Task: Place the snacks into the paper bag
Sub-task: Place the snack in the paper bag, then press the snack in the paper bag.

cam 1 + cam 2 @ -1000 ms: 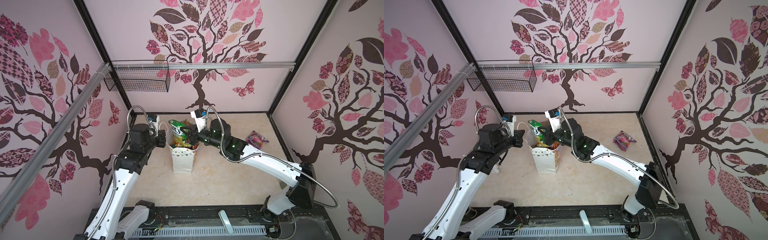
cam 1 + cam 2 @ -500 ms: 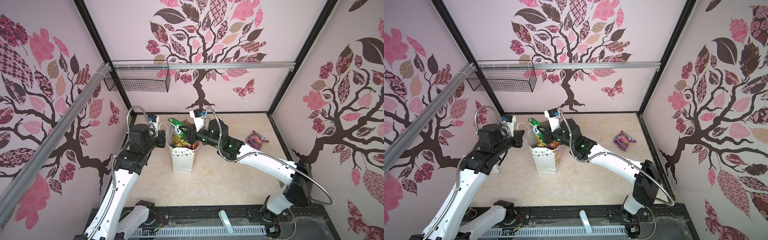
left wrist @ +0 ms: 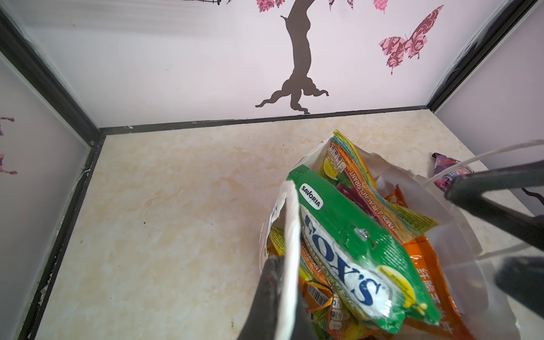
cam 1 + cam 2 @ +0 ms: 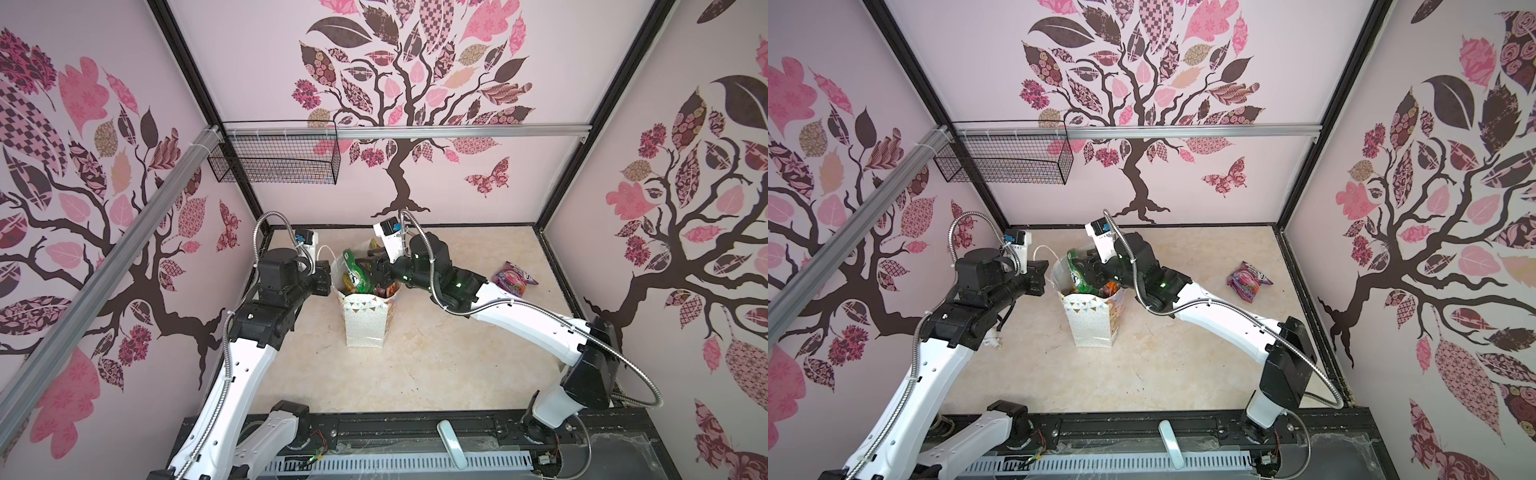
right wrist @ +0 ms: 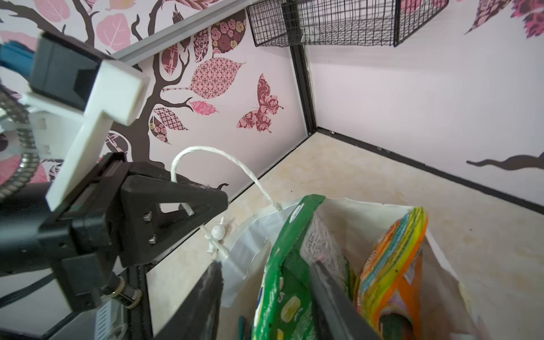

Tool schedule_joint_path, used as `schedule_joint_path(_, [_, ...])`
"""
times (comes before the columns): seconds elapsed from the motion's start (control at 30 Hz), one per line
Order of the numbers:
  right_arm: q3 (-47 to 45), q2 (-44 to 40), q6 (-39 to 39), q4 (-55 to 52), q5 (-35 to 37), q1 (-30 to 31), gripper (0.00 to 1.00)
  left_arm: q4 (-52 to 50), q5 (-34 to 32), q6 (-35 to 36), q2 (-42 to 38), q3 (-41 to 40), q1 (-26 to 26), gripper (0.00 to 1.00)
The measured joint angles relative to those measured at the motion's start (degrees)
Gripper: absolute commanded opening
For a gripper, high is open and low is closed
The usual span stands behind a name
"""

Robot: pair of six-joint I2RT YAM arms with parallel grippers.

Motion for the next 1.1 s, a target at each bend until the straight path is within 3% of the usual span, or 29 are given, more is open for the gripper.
schedule_joint_path(0.17, [5.81,-0.98,-3.19,-6.25,1.86,0.00,0.58,-0.11,-0.09,0.11,-0.09,0.00,0.00,0.00])
schedule_joint_path(0.33, [4.94,-6.60,-5.40,-12.00,5.53,0.00,0.62,-3.76,-1.64,0.55,0.24,1.79,0.00,0.00])
schedule_joint_path(0.5, [-2.08,-18.49,-5.70,-15.23,12.57,-2.08,0.63,-14.05,-5.11,0.79,3.56,13.64,0.02,0.23])
schedule_joint_path(0.6, [-7.41,-25.53,-3.23,-15.67,12.76,-10.69,0.64,-17.75,-5.51,0.24,4.35,23.96,-0.04,0.34])
schedule_joint_path(0.67, [-10.80,-28.26,-1.68,-15.93,13.44,-16.39,0.66,-20.44,-5.86,-0.15,4.66,31.10,-1.07,0.47])
schedule_joint_path(0.73, [-13.07,-28.92,-1.01,-16.98,13.86,-18.47,0.68,-22.56,-6.69,-0.04,4.92,36.52,-2.14,0.56])
schedule_joint_path(0.9, [-17.94,-27.65,-0.70,-19.98,16.06,-18.93,0.75,-26.97,-4.50,-0.74,4.81,41.27,-3.06,0.55])
schedule_joint_path(1.0, [-21.27,-27.12,0.39,-20.59,13.81,-26.16,0.76,-28.24,1.31,-2.49,6.38,40.96,-7.23,0.51])
schedule_joint_path(1.1, [-25.24,-26.93,2.58,-19.69,11.54,-35.23,0.78,-28.37,2.38,-3.61,9.90,39.74,-13.73,0.49])
